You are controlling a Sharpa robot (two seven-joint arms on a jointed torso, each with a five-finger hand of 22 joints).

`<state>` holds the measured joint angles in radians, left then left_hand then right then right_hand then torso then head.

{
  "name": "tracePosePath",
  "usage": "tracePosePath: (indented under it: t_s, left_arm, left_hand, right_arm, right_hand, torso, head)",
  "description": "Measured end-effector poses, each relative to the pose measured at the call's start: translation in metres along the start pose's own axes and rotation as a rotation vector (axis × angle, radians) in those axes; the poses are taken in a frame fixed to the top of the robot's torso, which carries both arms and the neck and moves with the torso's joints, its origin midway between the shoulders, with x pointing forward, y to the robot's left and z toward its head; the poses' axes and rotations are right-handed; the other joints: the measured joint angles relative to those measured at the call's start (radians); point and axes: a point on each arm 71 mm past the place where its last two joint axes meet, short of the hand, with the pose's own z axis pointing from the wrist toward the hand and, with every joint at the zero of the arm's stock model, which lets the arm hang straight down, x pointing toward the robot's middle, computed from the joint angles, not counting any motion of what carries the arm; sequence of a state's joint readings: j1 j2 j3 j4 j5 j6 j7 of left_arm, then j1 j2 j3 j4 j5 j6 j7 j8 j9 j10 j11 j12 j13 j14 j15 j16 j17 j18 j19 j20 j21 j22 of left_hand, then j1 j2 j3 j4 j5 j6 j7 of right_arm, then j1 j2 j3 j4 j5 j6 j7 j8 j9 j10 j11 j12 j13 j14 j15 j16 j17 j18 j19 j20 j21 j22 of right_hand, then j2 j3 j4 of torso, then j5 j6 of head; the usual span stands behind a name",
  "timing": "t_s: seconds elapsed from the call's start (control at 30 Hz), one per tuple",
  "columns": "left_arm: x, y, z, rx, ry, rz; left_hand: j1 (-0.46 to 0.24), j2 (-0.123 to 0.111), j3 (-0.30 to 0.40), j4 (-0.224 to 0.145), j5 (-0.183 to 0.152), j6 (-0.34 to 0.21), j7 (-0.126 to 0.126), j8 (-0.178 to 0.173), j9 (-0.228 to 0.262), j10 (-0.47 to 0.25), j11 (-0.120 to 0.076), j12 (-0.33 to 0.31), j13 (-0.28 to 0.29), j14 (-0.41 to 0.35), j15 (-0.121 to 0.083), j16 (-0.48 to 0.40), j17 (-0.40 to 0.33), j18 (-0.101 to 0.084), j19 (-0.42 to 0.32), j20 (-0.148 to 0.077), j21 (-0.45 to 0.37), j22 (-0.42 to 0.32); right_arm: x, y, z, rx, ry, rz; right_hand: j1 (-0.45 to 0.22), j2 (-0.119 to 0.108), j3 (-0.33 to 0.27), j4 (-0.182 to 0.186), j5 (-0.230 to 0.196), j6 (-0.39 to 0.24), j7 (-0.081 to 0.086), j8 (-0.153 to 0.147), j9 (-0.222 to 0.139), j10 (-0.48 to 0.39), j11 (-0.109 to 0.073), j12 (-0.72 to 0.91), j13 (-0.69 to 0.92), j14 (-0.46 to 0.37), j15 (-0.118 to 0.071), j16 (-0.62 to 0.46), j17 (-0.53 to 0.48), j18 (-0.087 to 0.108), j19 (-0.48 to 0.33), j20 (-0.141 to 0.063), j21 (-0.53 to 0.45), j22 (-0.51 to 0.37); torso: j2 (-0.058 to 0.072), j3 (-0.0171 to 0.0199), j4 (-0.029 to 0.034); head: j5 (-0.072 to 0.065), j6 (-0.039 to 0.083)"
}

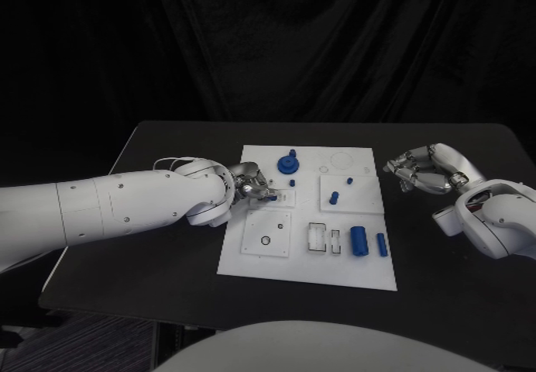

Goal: Assemble the parts on the task board

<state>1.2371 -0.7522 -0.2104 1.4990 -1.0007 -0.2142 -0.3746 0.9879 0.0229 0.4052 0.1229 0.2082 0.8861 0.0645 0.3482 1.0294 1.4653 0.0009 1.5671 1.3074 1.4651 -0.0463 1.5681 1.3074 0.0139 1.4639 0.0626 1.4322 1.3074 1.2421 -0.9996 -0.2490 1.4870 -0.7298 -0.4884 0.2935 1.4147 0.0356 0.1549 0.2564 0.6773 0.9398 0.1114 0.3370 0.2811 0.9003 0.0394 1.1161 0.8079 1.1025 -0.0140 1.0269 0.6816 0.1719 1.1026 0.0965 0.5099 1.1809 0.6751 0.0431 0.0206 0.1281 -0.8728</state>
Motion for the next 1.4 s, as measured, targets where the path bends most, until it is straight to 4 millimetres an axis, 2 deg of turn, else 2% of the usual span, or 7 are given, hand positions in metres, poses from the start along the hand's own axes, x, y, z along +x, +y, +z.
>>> tracePosePath:
  t_s: [0.63, 0.87, 0.93, 1.0, 1.17, 1.27, 1.4]
  left_arm:
    - [0.0018, -0.0026, 0.0027, 0.002, 0.017, 0.009]
    - [0.0013, -0.0017, 0.0036, -0.005, 0.019, 0.011]
    - [0.0011, -0.0015, 0.0038, -0.006, 0.019, 0.011]
    - [0.0010, -0.0014, 0.0040, -0.008, 0.021, 0.012]
    - [0.0007, -0.0017, 0.0043, -0.012, 0.023, 0.013]
    - [0.0005, -0.0016, 0.0045, -0.013, 0.024, 0.014]
    - [0.0004, -0.0012, 0.0046, -0.014, 0.026, 0.015]
  left_hand:
    - [0.010, 0.001, -0.035, 0.021, 0.008, 0.014, 0.000, 0.000, -0.001, 0.000, 0.000, 0.000, 0.000, 0.000, 0.000, 0.000, 0.000, 0.000, 0.000, 0.000, 0.000, 0.000]
    - [-0.026, -0.009, -0.126, 0.109, -0.058, 0.018, 0.000, 0.000, 0.003, 0.000, 0.000, 0.000, 0.000, 0.000, 0.000, 0.000, 0.000, 0.000, 0.000, 0.000, 0.000, 0.000]
    - [-0.028, -0.009, -0.142, 0.120, -0.067, 0.019, -0.001, 0.000, 0.003, 0.000, 0.000, 0.000, 0.000, 0.000, 0.000, 0.000, 0.000, 0.000, 0.000, 0.000, -0.001, 0.000]
    - [-0.050, -0.009, -0.184, 0.154, -0.101, 0.020, -0.002, 0.000, 0.005, 0.000, 0.000, 0.000, 0.000, 0.000, 0.000, 0.000, 0.000, 0.000, 0.000, 0.000, -0.006, 0.000]
    - [-0.117, 0.011, -0.266, 0.169, -0.144, 0.016, 0.002, 0.002, 0.008, 0.000, 0.000, 0.000, 0.000, 0.000, 0.000, 0.000, 0.000, 0.009, 0.000, 0.000, -0.006, 0.000]
    - [-0.159, 0.046, -0.327, 0.171, -0.144, 0.016, 0.002, 0.009, 0.029, 0.000, 0.000, 0.000, 0.000, 0.000, 0.000, 0.000, 0.000, 0.009, 0.000, 0.000, -0.006, 0.000]
    - [-0.178, 0.065, -0.365, 0.170, -0.132, 0.008, 0.005, 0.036, 0.052, 0.000, 0.000, 0.000, 0.000, 0.000, 0.000, 0.000, 0.000, 0.009, 0.000, 0.000, -0.006, 0.000]
  right_arm:
    - [0.0033, -0.0015, -0.0002, 0.003, 0.007, 0.003]
    - [0.0037, -0.0022, -0.0005, 0.005, 0.009, 0.003]
    - [0.0037, -0.0023, -0.0005, 0.005, 0.010, 0.003]
    - [0.0038, -0.0024, -0.0006, 0.005, 0.010, 0.003]
    - [0.0039, -0.0026, -0.0006, 0.006, 0.010, 0.003]
    - [0.0041, -0.0028, -0.0007, 0.006, 0.011, 0.004]
    - [0.0042, -0.0029, -0.0008, 0.006, 0.011, 0.004]
  right_hand:
    - [0.000, 0.000, 0.000, 0.000, 0.000, 0.000, 0.000, 0.000, 0.000, 0.000, 0.000, 0.000, 0.000, 0.000, 0.000, 0.000, 0.000, 0.000, 0.000, 0.000, 0.000, 0.001]
    - [0.000, 0.000, 0.003, -0.003, 0.000, 0.000, 0.000, 0.000, 0.000, 0.000, 0.000, 0.000, 0.000, 0.000, 0.000, 0.000, 0.000, 0.000, 0.000, 0.000, 0.000, 0.001]
    - [0.000, 0.000, 0.003, -0.003, 0.000, 0.000, 0.000, 0.000, 0.000, 0.000, 0.000, 0.000, 0.000, 0.000, 0.000, 0.000, 0.000, 0.000, 0.000, 0.000, 0.000, 0.001]
    - [0.000, 0.000, 0.003, -0.003, 0.000, 0.000, 0.000, 0.000, 0.000, 0.000, 0.000, 0.000, 0.000, 0.000, 0.000, 0.000, 0.000, 0.000, 0.000, 0.000, 0.000, 0.001]
    - [0.000, 0.000, 0.003, -0.003, 0.000, 0.000, 0.000, 0.000, 0.000, 0.000, 0.000, 0.000, 0.000, 0.000, 0.000, 0.000, 0.000, 0.000, 0.000, 0.000, 0.000, 0.001]
    - [0.000, 0.000, 0.003, -0.003, 0.000, 0.000, 0.000, 0.000, 0.000, 0.000, 0.000, 0.000, 0.000, 0.000, 0.000, 0.000, 0.000, 0.000, 0.000, 0.000, 0.000, 0.001]
    - [0.000, 0.000, 0.005, 0.000, 0.000, 0.000, 0.000, 0.000, 0.000, 0.000, 0.000, 0.000, 0.000, 0.000, 0.000, 0.000, 0.000, 0.000, 0.000, 0.000, 0.000, 0.002]
  torso:
    - [0.001, 0.0005, 0.0003]
    - [0.001, 0.0004, 0.0003]
    - [0.001, 0.0003, 0.0004]
    - [0.001, 0.0003, 0.0005]
    - [0.001, 0.0003, 0.0005]
    - [0.001, 0.0003, 0.0005]
    - [0.001, 0.0005, 0.0005]
  head:
    - [0.005, 0.000]
    - [0.005, 0.000]
    - [0.005, 0.000]
    - [0.005, 0.000]
    - [0.006, 0.000]
    - [0.007, 0.000]
    - [0.007, 0.000]
